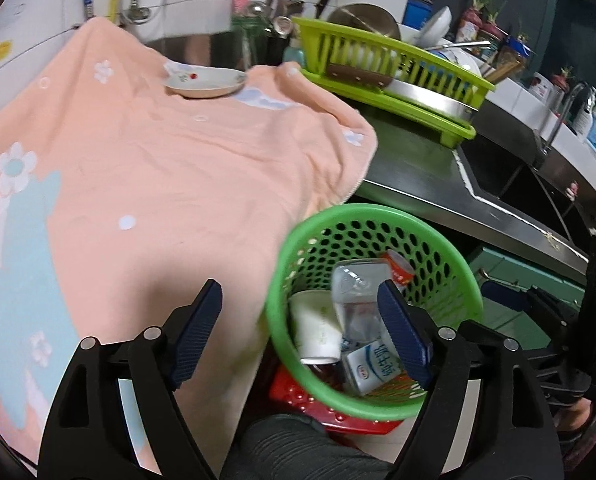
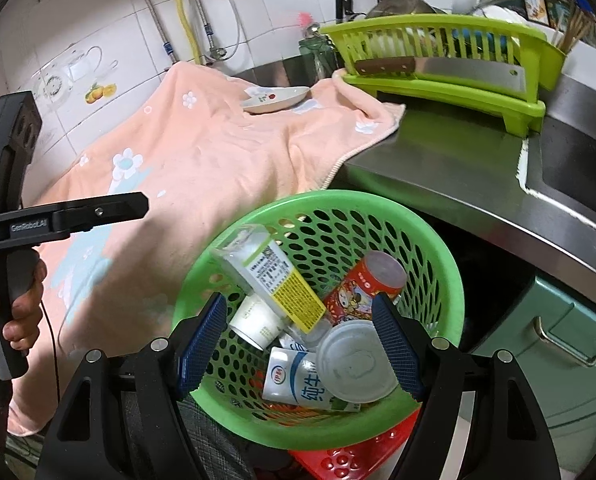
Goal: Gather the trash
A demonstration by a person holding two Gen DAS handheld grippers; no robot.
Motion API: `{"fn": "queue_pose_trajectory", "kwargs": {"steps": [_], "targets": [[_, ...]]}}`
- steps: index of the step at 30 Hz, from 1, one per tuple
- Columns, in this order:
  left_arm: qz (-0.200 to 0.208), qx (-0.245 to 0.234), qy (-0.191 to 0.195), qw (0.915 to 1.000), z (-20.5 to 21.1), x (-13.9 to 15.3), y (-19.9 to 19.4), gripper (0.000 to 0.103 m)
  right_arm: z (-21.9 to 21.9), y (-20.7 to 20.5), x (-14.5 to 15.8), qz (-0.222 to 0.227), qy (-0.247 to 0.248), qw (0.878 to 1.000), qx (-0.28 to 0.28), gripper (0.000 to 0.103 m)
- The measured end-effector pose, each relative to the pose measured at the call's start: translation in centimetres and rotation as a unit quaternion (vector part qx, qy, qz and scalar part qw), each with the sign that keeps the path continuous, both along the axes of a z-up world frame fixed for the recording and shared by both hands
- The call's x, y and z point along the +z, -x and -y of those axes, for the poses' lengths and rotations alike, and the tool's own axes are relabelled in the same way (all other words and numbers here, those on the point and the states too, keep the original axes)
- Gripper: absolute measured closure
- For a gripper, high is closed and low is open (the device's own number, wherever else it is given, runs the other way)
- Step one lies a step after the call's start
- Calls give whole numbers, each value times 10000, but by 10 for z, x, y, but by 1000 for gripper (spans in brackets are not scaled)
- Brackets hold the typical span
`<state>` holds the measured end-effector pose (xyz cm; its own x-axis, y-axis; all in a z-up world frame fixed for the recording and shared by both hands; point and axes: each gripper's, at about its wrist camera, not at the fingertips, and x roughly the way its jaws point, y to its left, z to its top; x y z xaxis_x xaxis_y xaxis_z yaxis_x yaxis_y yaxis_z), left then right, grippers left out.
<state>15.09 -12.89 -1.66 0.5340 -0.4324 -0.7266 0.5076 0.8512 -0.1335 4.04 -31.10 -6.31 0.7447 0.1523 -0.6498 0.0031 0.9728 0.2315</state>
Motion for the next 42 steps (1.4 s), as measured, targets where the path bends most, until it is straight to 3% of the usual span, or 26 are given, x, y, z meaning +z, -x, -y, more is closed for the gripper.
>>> {"fn": "queue_pose_trajectory", "kwargs": {"steps": [10,19,28,42], "targets": [[128,614,43,9980,-41,5,22,13,-30,-1,14,110,271,9994,206,31],[544,1237,-88,9908,-75,15,45,9,-59,0,21,163,476,9978,434,31],[882,1510,-377,9839,-89,18,64,5,-67,2,29,191,570,9974,410,28],[881,1893,-242,9777,-112,17,79,5,-85,6,38,327,780,9948,566,24]]}}
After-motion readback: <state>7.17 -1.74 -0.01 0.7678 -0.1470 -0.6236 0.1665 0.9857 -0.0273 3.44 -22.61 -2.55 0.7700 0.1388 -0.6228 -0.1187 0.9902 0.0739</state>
